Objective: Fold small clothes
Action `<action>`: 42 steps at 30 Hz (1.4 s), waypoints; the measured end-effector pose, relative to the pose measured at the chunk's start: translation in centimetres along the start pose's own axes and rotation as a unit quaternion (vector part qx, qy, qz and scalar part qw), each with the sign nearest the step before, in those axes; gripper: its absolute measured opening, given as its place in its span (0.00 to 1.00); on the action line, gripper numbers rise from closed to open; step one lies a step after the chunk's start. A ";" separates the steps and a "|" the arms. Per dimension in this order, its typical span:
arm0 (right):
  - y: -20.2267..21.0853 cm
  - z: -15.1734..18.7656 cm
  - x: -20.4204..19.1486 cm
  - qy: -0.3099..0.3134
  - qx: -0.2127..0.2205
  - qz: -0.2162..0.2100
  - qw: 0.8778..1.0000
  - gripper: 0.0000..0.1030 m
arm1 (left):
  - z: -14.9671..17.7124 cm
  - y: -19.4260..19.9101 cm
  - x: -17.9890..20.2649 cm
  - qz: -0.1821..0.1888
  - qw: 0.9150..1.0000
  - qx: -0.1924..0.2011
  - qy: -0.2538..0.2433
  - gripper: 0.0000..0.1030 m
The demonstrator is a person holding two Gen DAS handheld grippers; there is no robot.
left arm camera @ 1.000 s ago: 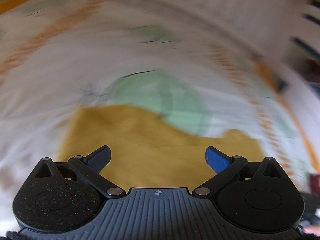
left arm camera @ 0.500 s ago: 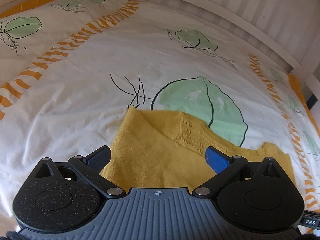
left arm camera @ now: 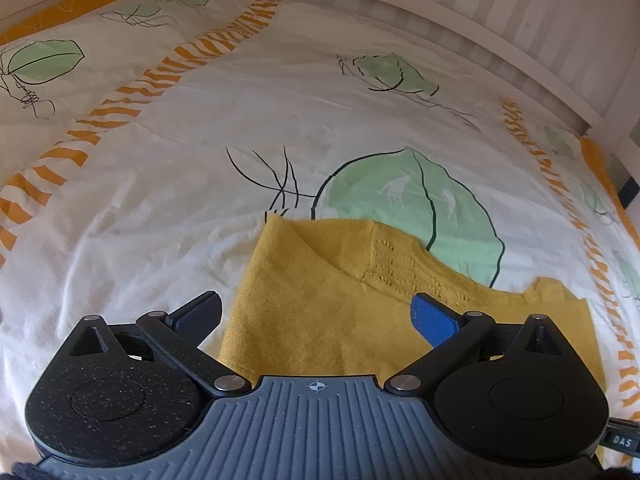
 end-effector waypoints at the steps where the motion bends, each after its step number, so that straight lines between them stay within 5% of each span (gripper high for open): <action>1: 0.1 0.0 -0.3 0.010 -0.002 0.005 1.000 0.12 | -0.1 0.1 -0.1 -0.001 1.000 0.001 0.001 0.99; 9: 3.2 -3.0 -2.7 0.072 0.041 0.025 0.996 0.11 | -0.6 0.5 -1.1 -0.001 1.000 0.007 0.016 0.99; 14: 5.0 -6.9 -2.1 0.099 0.089 0.079 0.988 0.11 | -0.6 0.4 -1.3 0.001 1.000 0.003 0.016 0.99; 19: 2.9 -9.4 0.5 0.099 0.077 0.129 0.984 0.11 | -0.4 0.0 -0.6 0.005 1.000 -0.004 0.003 0.99; 28: -0.1 -8.5 4.8 0.064 0.036 0.163 0.984 0.11 | 0.5 -0.9 0.1 -0.005 0.999 -0.021 -0.027 0.99; 37: -1.3 -7.6 6.2 0.052 0.045 0.183 0.981 0.12 | 1.2 -1.7 0.1 -0.014 0.998 -0.036 -0.046 0.99; 42: 0.6 -8.0 7.4 0.024 0.083 0.218 0.972 0.29 | 1.4 -1.9 0.1 -0.017 0.998 -0.042 -0.050 0.99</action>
Point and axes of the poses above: each gripper's, at about its wrist camera, not at the fingertips, and y roughly against the way its jaws point, x to its right, z to its underside, the point moved 3 cm from there along -y, roughly the way its jaws point
